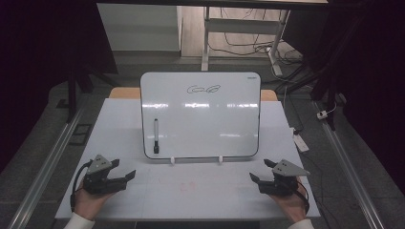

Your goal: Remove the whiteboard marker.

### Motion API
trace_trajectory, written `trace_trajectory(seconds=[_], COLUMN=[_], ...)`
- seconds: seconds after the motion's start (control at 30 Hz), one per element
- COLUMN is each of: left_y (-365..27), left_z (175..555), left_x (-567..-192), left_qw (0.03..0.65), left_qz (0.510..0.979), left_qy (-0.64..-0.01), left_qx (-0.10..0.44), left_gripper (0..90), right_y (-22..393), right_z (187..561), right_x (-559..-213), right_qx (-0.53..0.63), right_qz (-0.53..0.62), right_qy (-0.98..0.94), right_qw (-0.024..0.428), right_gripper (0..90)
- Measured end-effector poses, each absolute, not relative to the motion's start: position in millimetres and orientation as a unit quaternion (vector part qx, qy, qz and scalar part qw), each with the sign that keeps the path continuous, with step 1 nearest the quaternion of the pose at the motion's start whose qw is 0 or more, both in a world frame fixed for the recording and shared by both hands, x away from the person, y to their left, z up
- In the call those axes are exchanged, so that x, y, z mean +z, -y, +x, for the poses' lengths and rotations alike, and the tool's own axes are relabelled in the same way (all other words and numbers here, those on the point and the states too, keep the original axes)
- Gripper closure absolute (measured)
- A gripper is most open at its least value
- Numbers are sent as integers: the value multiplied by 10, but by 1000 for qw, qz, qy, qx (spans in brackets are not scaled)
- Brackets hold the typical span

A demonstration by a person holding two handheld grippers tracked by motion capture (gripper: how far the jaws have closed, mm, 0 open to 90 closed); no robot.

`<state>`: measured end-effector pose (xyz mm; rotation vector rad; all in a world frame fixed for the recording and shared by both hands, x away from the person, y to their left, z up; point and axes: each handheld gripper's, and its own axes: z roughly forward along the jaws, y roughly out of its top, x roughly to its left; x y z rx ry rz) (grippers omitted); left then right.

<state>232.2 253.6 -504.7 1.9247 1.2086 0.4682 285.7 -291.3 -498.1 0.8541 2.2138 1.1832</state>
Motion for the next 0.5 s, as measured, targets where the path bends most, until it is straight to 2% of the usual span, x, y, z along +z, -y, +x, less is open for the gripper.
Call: trace_trajectory(seconds=[0.5], left_y=[-2454], left_z=[2385], left_x=[-4946], left_qw=[401], left_qz=[756], left_qy=[-479], left_qx=[196], left_gripper=[265], right_y=[2906], right_z=[2849], right_x=[-4980], right_qx=[432], right_qz=[318], right_qy=[-807], right_qw=[247], right_gripper=[237])
